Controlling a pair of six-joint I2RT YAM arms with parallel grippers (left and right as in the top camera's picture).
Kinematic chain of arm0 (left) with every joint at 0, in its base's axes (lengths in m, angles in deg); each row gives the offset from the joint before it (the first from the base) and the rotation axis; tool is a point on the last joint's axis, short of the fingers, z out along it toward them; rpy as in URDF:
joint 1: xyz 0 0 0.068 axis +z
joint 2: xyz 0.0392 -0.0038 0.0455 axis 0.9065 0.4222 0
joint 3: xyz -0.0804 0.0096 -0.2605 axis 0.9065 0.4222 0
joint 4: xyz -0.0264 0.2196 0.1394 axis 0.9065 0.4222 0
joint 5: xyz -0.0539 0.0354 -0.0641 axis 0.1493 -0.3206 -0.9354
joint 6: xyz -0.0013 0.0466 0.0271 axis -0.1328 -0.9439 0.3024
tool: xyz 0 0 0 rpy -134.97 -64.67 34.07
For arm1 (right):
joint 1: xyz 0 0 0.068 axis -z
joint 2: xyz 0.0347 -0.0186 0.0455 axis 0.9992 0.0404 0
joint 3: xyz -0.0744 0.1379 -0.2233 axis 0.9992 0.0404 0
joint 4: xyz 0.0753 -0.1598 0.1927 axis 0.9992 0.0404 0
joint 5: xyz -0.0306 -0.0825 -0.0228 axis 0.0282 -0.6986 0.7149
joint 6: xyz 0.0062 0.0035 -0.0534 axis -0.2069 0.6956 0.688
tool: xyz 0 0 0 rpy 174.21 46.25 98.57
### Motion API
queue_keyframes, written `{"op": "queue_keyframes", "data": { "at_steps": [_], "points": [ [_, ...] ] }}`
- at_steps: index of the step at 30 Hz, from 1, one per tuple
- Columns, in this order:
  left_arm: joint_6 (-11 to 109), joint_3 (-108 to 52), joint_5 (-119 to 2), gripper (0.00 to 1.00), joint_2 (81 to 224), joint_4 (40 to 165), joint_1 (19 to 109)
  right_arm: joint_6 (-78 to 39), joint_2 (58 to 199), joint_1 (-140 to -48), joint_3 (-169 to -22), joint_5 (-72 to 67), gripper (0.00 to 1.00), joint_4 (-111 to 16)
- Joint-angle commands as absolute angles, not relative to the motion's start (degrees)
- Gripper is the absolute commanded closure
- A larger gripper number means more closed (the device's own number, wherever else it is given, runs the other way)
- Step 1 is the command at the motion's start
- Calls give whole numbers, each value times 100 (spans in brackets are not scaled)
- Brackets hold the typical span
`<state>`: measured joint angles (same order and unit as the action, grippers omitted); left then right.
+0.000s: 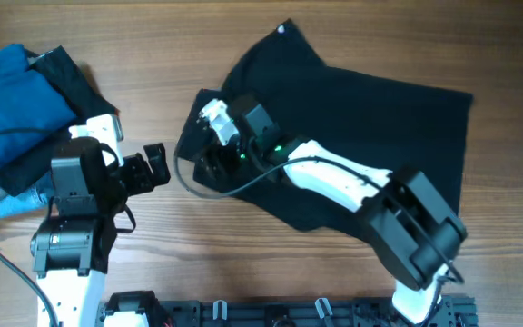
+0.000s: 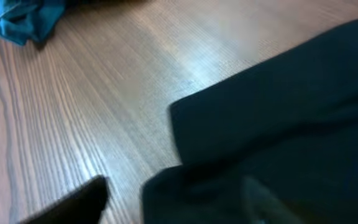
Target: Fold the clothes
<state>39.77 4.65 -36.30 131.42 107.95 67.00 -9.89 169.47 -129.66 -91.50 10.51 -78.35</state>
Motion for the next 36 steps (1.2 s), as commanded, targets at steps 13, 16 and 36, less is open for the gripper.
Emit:
{"op": "queue_keyframes", "data": {
  "at_steps": [13,16,36],
  "points": [
    [3911,364,-4504,0,13435,10493,6674,-2303,14803,-10099,-9227,-951,0,-4497],
    [4228,367,-4631,0,13538,10290,6674,-2692,14830,-9430,-9225,-943,0,-3728],
    [5113,367,-6403,4,16926,9899,6532,-2543,14830,-7839,-9214,-879,1,-2657]
  ]
}}
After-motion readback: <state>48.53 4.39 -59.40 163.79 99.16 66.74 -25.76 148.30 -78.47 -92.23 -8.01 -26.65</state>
